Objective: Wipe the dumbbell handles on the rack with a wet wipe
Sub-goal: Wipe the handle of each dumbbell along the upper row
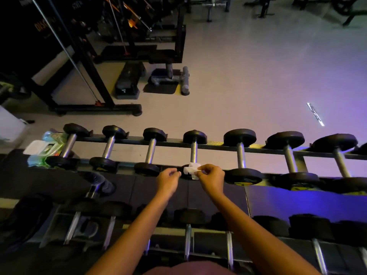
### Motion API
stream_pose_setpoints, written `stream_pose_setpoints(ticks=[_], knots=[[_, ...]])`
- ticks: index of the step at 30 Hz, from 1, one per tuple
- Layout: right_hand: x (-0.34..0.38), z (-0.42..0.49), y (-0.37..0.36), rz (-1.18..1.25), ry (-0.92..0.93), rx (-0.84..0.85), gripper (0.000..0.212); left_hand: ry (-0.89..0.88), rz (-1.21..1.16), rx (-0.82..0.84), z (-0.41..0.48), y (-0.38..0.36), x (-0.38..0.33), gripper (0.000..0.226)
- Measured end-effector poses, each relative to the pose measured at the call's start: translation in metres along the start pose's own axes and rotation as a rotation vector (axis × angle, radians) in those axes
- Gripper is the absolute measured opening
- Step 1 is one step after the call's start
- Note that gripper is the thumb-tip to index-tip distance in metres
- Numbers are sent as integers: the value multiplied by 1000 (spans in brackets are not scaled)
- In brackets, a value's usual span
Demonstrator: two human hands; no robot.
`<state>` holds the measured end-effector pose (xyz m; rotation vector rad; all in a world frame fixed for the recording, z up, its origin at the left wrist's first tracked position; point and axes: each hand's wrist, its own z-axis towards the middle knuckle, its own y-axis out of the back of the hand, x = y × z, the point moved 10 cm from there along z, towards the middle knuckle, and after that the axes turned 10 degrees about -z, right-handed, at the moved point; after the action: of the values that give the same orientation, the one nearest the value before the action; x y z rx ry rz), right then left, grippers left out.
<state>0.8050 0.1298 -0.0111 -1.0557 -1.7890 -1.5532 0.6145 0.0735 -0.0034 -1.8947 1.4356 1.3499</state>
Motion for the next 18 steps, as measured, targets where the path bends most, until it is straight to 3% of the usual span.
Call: stream_pose_setpoints(ticks=[8, 18], knots=[[-21, 18, 13, -20, 38, 87, 13, 27, 16, -90, -17, -26, 2, 31], [-27, 45, 7, -12, -8, 83, 16, -10, 171, -46, 17, -39, -6, 35]])
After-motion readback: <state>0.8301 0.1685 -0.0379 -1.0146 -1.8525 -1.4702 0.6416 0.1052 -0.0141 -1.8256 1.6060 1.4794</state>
